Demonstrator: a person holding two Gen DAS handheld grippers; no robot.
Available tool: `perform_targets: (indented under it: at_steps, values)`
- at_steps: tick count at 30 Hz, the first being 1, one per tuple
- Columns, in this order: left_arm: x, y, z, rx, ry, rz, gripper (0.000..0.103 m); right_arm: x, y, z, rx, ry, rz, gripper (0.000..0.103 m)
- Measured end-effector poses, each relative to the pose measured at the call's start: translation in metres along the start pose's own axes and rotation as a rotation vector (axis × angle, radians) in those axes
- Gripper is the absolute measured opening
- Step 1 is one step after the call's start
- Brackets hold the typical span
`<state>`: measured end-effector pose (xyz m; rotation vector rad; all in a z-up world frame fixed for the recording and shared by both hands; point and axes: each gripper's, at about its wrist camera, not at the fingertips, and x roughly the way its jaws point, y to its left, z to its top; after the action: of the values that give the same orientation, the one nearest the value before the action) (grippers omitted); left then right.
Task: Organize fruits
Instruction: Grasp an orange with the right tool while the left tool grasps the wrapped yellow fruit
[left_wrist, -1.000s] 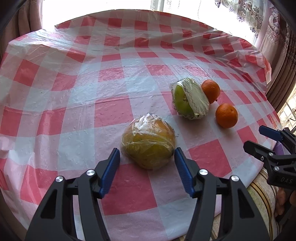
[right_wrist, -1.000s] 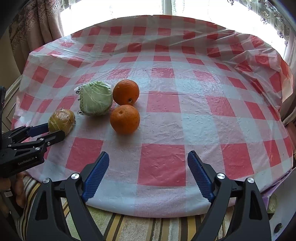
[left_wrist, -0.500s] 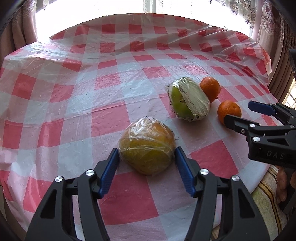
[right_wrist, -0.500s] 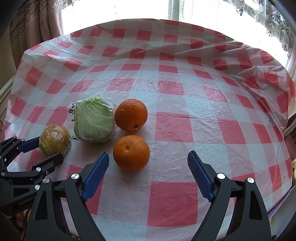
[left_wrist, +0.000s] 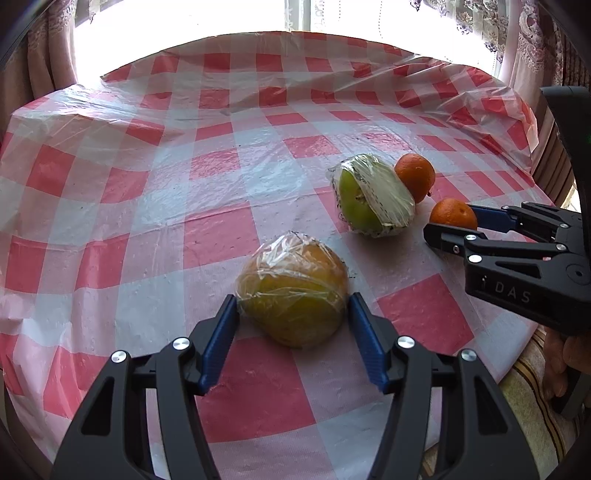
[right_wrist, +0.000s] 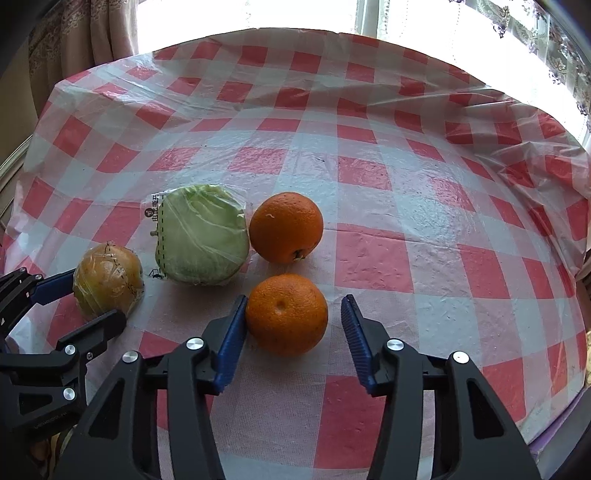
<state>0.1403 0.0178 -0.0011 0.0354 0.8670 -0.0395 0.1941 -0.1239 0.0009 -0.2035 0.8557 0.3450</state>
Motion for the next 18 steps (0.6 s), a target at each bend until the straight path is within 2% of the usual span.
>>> perform_targets:
  at_steps: [1, 18]
  values:
    - [0.0, 0.0, 0.0, 0.0, 0.0, 0.0, 0.061, -0.001, 0.003, -0.001, -0.01, -0.004, 0.003, 0.04]
    - [-0.02, -0.011, -0.011, -0.005, 0.006, -0.027, 0.06, -0.022, -0.005, -0.015, 0.023, -0.031, 0.014, 0.04]
